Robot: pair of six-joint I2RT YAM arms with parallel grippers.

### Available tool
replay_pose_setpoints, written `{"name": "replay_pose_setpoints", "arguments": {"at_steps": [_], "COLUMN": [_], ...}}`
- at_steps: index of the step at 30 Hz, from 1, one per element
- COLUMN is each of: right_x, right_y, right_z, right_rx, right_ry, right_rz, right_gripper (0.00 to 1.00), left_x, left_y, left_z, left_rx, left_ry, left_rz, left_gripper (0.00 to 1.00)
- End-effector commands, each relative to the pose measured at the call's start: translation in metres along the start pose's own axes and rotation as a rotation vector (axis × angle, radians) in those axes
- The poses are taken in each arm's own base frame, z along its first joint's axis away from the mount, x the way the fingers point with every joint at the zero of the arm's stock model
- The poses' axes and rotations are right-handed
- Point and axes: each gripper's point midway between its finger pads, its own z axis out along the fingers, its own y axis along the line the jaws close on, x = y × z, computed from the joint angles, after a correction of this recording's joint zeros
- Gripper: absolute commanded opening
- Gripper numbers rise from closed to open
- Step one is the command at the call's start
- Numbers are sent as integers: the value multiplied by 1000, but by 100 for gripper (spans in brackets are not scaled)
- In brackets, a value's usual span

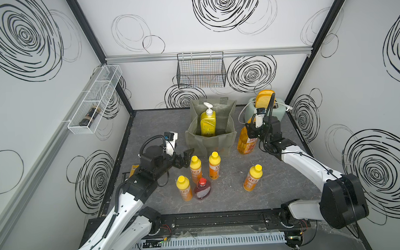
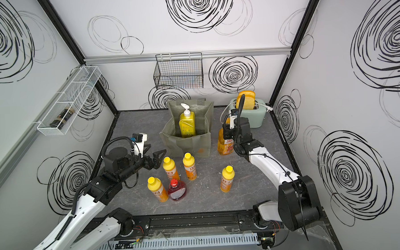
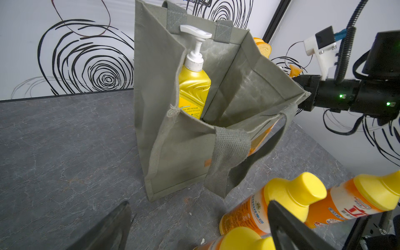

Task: Pack dish soap into the shopping bag
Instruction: Pick up the bottle of dish soap at the center of the board.

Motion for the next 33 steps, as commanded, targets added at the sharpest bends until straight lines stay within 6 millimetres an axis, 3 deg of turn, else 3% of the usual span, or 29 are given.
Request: {"name": "replay_pose_setpoints", "arguments": {"at_steps": [1,4,7,15,20,33], "right_x": [-23,-22,-18,-9,-7,12], "right_y": [12,18,21,11,4,6], "right_z": [-17,-25,-36,-60,-51,-30], "right_rx": [-51,-96,-128,-95,-85,-142], "right_ry": [-56,-25,4,-7,4,38], "right_rz": [6,-34,-68,-89,-86,-124], "right_gripper": [59,70,75,75,70,59], "left_x": [-4,-5,-6,-8,-9,-12], "left_y": [-1,-3,-4,-7,-9,-13], "left_z": [-4,-4,-5,-7,-9,-8], "left_rx": [-6,-4,0,17,27,44], "left_ry": [-29,-31,-36,-46,-51,-61], "left_rz": [15,18,19,19,21,20], "left_gripper": [100,100,100,100,100,100]}}
